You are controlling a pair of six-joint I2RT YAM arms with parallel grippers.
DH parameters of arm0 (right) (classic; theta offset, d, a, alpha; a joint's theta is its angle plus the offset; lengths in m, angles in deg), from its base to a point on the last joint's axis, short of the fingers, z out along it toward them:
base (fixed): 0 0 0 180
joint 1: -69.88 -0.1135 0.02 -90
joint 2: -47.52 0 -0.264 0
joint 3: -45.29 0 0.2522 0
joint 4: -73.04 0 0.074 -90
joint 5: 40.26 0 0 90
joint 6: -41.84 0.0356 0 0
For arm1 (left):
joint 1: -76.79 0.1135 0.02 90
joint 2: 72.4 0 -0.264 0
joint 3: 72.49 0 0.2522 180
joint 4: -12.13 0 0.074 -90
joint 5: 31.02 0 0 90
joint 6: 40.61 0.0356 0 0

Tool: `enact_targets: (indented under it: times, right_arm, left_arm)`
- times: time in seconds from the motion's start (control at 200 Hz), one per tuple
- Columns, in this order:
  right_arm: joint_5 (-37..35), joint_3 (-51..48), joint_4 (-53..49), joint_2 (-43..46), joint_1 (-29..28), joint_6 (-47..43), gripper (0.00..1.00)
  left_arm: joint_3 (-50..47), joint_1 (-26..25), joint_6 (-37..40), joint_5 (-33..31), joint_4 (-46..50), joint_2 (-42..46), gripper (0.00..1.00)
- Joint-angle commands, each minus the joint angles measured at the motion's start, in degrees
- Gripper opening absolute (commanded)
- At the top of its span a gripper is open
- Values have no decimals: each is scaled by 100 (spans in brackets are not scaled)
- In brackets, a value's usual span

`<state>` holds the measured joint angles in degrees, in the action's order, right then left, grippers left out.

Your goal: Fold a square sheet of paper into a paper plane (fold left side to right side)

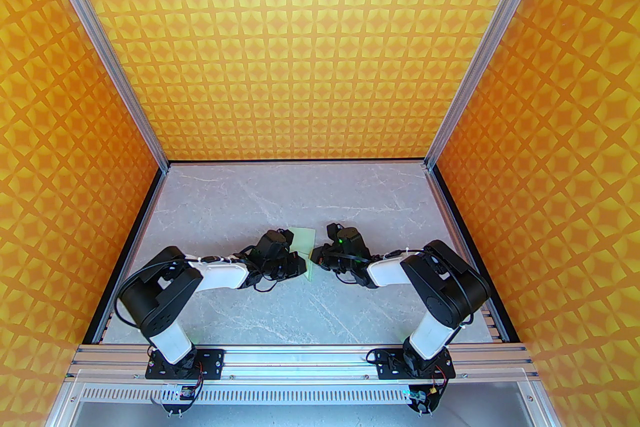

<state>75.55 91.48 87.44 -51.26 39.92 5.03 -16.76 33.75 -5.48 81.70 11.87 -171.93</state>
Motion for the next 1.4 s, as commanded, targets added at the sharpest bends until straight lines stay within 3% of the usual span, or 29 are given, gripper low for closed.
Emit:
enact_targets:
  times: [0.0, 1.395]
  right_arm:
    - [109, 125, -90, -97, 25, -127, 0]
    - [140, 346, -238, -322, 157, -231, 0]
  left_arm:
    - [57, -37, -23, 198, -198, -148, 11]
    - [209, -133, -81, 390, -309, -484, 12]
